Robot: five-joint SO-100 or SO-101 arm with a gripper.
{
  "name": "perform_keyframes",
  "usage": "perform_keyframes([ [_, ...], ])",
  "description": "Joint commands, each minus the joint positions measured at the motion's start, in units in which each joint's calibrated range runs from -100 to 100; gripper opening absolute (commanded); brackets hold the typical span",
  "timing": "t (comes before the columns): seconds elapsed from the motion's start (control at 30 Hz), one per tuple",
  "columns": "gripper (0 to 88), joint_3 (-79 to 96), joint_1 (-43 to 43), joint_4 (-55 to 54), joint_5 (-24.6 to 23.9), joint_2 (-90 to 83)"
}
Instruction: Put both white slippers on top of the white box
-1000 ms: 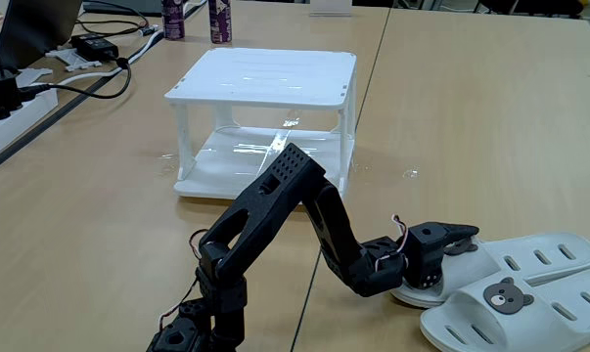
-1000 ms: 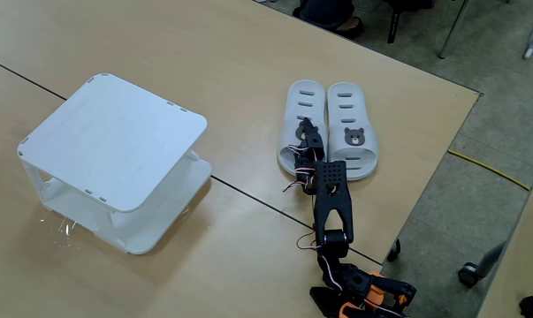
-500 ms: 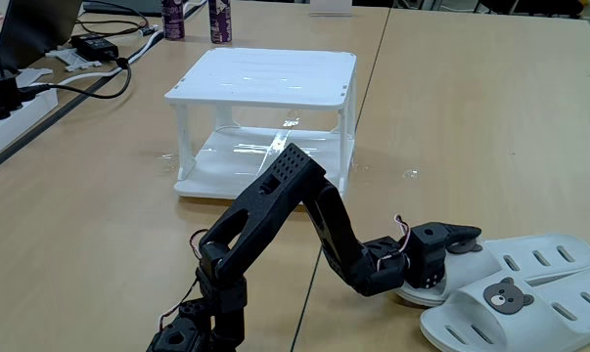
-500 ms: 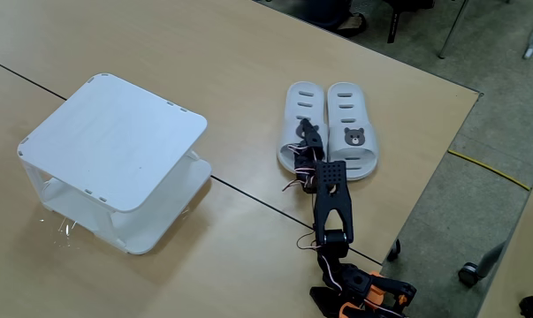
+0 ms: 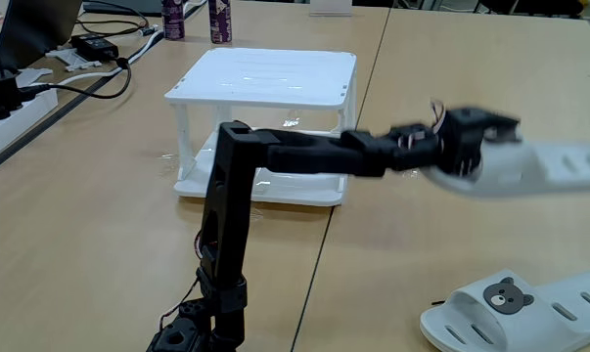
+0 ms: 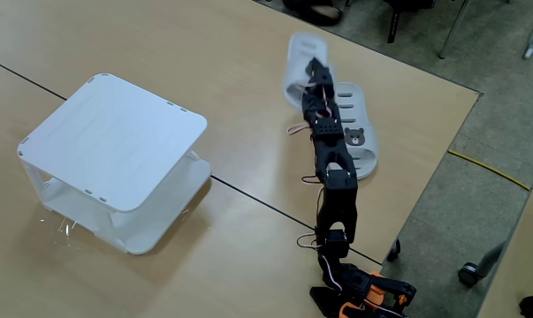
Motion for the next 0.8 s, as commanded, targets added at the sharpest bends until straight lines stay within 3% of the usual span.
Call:
perform_keyframes([
  [0.0,0.8,-16.5,0.7,9.0,0.4,-14.5],
  [0.2,0.8,-28.2,0.7,20.4,0.4,-18.9],
  [0.5,0.8,-27.8,0.0,21.1,0.4,-21.2],
  [0.77,0.8,-28.0,-19.0,21.1,0.4,-21.2],
])
